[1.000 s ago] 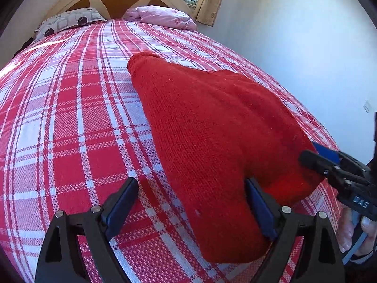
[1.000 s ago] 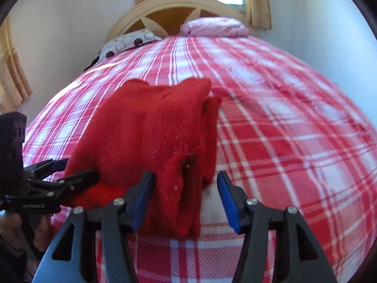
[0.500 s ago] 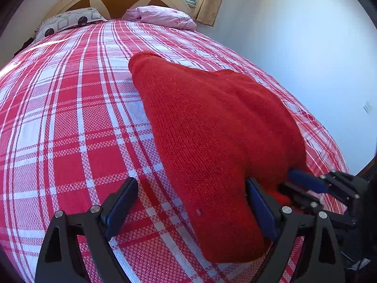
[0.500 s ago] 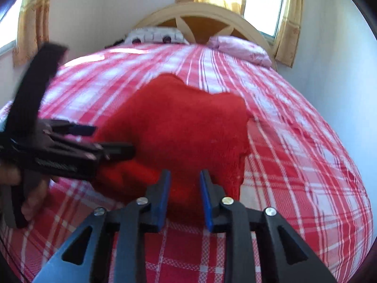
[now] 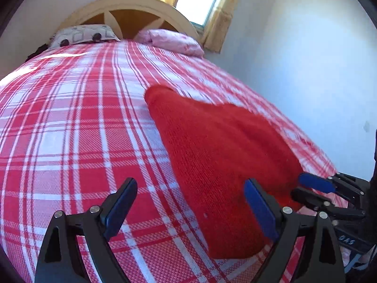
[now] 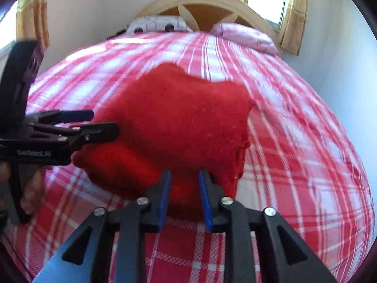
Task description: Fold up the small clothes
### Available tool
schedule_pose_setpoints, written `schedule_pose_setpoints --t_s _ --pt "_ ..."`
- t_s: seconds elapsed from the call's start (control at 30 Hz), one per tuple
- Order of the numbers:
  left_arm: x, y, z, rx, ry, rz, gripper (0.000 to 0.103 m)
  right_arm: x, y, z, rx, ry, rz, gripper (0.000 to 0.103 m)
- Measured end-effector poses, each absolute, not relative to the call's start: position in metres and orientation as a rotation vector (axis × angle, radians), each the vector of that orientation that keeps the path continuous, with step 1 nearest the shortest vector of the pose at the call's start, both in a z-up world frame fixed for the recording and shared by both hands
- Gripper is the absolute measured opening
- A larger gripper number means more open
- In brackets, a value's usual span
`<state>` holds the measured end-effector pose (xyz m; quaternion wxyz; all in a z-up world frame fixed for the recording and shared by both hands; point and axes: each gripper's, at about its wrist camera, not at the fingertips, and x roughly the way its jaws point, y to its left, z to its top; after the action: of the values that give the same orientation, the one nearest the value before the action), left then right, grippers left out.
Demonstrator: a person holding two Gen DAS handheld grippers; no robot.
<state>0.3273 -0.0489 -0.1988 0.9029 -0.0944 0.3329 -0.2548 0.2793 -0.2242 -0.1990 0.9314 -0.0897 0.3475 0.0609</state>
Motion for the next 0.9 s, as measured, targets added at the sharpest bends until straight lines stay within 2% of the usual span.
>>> schedule_pose_setpoints --t_s 0.1,0.2,0.37,0.6,0.63,0.67,0.7,0.73,0.9 --pt "0.338 -0.049 -0.207 -0.210 0.741 -0.504 0.092 0.277 -0.224 -0.177 -0.174 0.637 0.136 0.040" --pt "0.344 -0.053 -0.210 -0.198 0.769 -0.506 0.092 0.295 -0.220 -0.167 -0.165 0.630 0.156 0.041" --pt "0.350 -0.057 -0.218 -0.201 0.822 -0.526 0.095 0.339 -0.223 -0.201 -0.131 0.770 0.137 0.041" --pt "0.346 -0.050 -0.204 -0.216 0.767 -0.512 0.095 0.321 -0.234 -0.192 -0.111 0.694 0.205 0.043" --pt "0.346 -0.049 -0.200 -0.223 0.756 -0.509 0.095 0.318 -0.244 -0.186 -0.068 0.680 0.220 0.047" --pt "0.347 -0.048 -0.197 -0.234 0.753 -0.517 0.095 0.317 -0.256 -0.181 -0.011 0.666 0.228 0.060" --pt "0.349 -0.047 -0.196 -0.247 0.757 -0.527 0.095 0.317 -0.266 -0.178 0.037 0.659 0.227 0.078" --pt "0.354 -0.047 -0.194 -0.261 0.767 -0.532 0.095 0.319 -0.282 -0.175 0.103 0.651 0.222 0.084" --pt "0.382 -0.051 -0.189 -0.261 0.789 -0.526 0.095 0.345 -0.328 -0.181 0.349 0.686 0.223 0.085"
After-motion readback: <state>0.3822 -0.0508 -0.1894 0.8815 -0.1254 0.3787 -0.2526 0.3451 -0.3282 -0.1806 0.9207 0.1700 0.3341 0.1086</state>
